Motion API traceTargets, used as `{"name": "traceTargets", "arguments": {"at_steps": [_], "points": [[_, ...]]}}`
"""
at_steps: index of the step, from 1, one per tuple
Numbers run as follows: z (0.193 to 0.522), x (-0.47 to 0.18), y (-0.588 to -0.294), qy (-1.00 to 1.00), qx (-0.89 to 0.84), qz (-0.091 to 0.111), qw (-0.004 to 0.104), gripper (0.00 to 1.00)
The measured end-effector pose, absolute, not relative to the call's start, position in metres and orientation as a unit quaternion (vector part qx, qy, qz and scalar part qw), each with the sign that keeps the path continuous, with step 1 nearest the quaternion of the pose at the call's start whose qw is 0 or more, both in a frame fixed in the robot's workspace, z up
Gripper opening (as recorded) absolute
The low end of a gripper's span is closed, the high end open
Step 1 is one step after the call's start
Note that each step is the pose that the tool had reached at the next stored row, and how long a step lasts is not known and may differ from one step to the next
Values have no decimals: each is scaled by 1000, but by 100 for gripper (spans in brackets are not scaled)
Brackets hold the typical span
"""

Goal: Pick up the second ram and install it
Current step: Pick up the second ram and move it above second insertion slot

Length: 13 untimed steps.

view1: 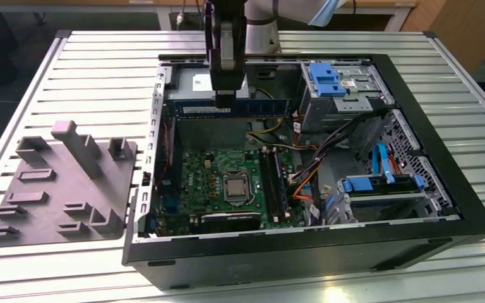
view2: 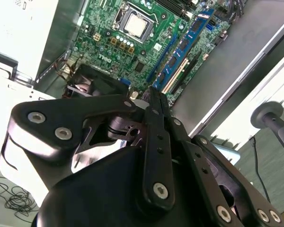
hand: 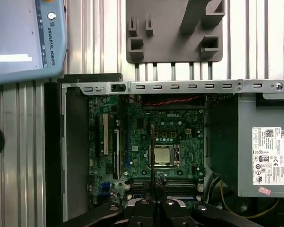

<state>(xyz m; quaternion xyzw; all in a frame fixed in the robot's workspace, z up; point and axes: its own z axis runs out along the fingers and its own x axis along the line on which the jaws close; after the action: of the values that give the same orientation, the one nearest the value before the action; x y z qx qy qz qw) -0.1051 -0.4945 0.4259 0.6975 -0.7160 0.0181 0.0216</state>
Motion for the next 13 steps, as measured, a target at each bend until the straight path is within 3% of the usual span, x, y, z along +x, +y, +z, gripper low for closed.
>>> {"name": "traceTargets", "arguments": {"at_steps": [13], "points": [[415, -95, -495, -716, 698, 17, 23, 12]]}}
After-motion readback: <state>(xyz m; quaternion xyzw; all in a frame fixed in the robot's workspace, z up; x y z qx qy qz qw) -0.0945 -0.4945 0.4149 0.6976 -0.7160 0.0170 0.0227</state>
